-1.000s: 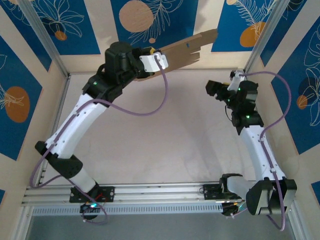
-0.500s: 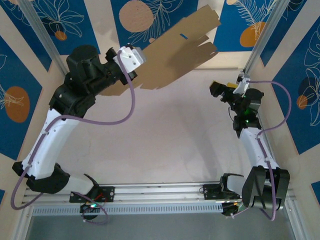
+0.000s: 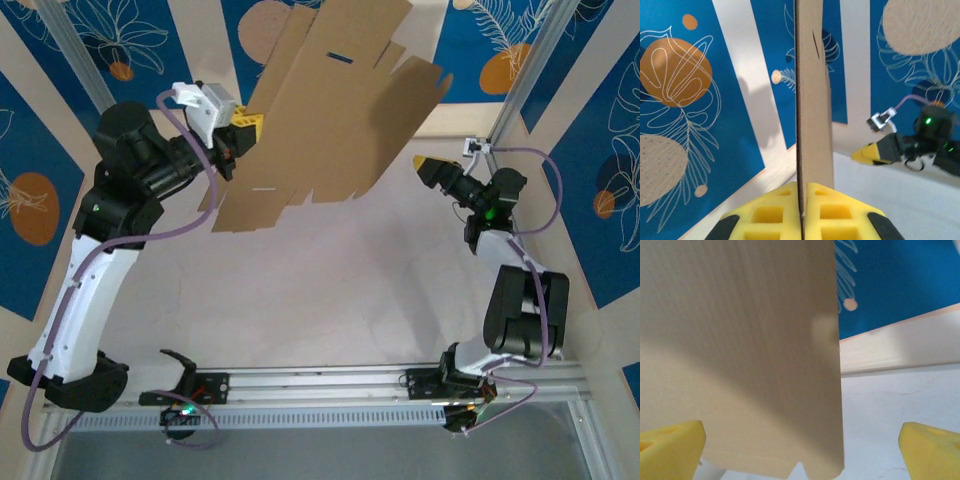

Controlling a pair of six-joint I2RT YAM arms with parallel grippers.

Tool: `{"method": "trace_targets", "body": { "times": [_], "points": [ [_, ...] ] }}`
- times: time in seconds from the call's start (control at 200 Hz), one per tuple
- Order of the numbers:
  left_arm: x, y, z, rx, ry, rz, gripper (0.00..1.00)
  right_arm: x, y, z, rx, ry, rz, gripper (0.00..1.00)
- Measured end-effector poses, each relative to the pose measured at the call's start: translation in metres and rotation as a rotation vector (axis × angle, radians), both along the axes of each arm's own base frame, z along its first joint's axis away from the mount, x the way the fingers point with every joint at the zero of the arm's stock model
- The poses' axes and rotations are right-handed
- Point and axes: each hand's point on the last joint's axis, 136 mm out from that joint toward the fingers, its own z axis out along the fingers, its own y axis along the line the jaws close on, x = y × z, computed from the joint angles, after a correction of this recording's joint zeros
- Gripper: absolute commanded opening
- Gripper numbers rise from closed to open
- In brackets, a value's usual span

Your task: Fold the paper box

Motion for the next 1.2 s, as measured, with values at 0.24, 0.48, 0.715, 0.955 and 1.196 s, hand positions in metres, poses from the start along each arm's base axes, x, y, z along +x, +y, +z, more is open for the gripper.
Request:
{"method": "trace_targets", "body": {
  "times": [0.24,0.48,0.715,0.955,1.196],
  "points": [
    [-0.007,0.0,0.01,-0.093,0.026,-0.059,0.0,0.025,0.031,-0.006,0.061,0.01,0.153,0.99],
    [-0.015,-0.004,0.012,-0.134,0.047,-0.113,0.0,0.032,0.047,0.001,0.06,-0.055,0.198,1.0],
    [-0.014,0.001,0.014,-0.137,0.04,-0.082,0.0,0.02,0.053,0.018,0.062,-0.113,0.26,0.85],
    [0.014,0.018,0.008,-0.132,0.044,0.056,0.0,0.001,0.049,0.016,0.063,-0.083,0.246,0.57],
    [0.032,0.04,0.017,-0.158,0.005,0.169,0.0,-0.027,0.061,0.029,-0.01,-0.089,0.18,0.38]
  ]
}}
